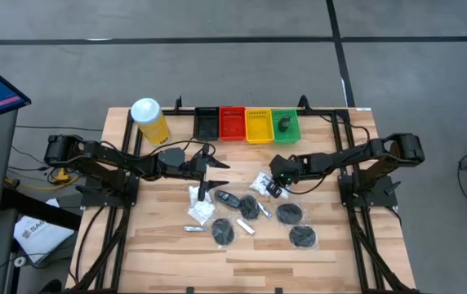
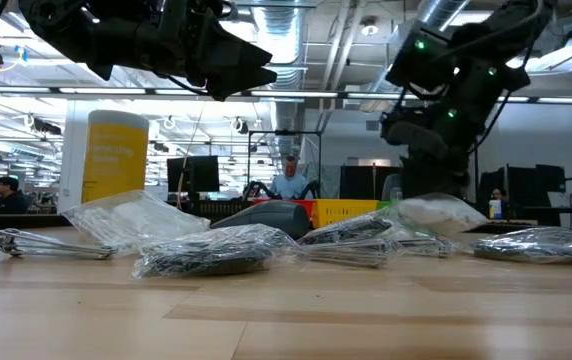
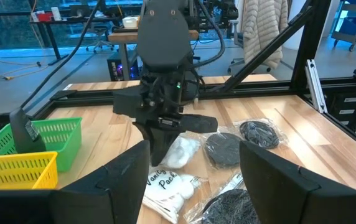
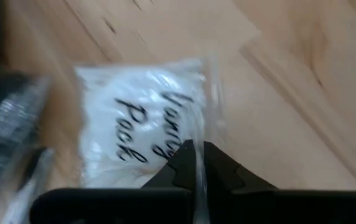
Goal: Pick & Place Travel size toiletries
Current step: Put the cotton pack into the yellow bin, then put the hairbrush into the red bin
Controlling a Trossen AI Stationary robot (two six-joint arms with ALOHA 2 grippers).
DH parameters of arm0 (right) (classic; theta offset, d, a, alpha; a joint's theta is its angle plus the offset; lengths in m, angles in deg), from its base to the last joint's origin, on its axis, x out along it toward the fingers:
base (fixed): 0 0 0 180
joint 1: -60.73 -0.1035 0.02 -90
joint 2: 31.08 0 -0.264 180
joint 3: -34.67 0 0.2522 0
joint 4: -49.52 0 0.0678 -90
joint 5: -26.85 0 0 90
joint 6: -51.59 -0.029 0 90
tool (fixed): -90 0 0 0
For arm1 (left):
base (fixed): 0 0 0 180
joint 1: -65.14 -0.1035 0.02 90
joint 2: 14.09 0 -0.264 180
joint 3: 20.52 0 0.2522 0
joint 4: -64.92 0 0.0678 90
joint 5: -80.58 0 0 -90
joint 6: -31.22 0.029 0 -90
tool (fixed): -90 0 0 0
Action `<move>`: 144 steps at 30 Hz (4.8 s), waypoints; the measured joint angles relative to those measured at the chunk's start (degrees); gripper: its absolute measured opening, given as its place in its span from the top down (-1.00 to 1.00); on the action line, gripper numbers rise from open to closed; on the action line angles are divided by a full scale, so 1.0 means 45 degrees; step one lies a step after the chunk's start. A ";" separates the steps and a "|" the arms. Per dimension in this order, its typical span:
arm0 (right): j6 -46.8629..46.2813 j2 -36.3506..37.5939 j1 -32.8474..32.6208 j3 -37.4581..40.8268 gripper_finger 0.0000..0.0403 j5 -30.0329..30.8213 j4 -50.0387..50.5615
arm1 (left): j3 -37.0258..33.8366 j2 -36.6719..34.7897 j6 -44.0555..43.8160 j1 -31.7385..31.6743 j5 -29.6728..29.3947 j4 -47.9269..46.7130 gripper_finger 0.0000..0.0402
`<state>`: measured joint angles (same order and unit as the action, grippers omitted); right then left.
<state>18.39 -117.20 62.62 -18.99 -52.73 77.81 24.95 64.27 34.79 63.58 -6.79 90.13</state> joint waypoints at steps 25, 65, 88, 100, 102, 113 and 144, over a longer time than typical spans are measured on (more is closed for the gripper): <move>0.3184 0.0002 0.0388 -0.3387 0.99 0.0638 -0.0378 | 0.0000 0.0000 0.0000 0.0000 -0.0003 0.0001 -0.18; 0.7046 -0.3669 0.5834 -0.5146 1.00 0.2033 -0.4758 | 0.0000 0.0000 0.0005 0.0000 0.0000 0.0249 -0.18; 0.8492 -0.4622 0.6741 -0.6122 1.00 0.3416 -0.4275 | 0.0000 0.0000 0.0005 0.0000 0.0001 0.0210 -0.18; 0.8376 -0.4622 0.6867 -0.6122 0.85 0.3364 -0.3996 | 0.0000 0.0000 0.0007 0.0000 0.0001 0.0210 -0.18; 0.8376 -0.4622 0.6863 -0.6122 0.82 0.3364 -0.3993 | 0.0000 0.0000 0.0007 0.0000 0.0001 0.0210 -0.18; 0.8376 -0.4617 0.6960 -0.6122 0.67 0.3369 -0.3946 | 0.0000 0.0000 0.0008 0.0000 0.0001 0.0205 -0.18; 0.7724 -0.3094 0.4649 -0.6112 0.00 0.3090 -0.0946 | 0.0000 0.0000 0.0005 -0.0005 -0.0004 0.0190 -0.18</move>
<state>53.15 -131.12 83.54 -46.49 -38.82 73.55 24.95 64.27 34.81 63.56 -6.80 90.99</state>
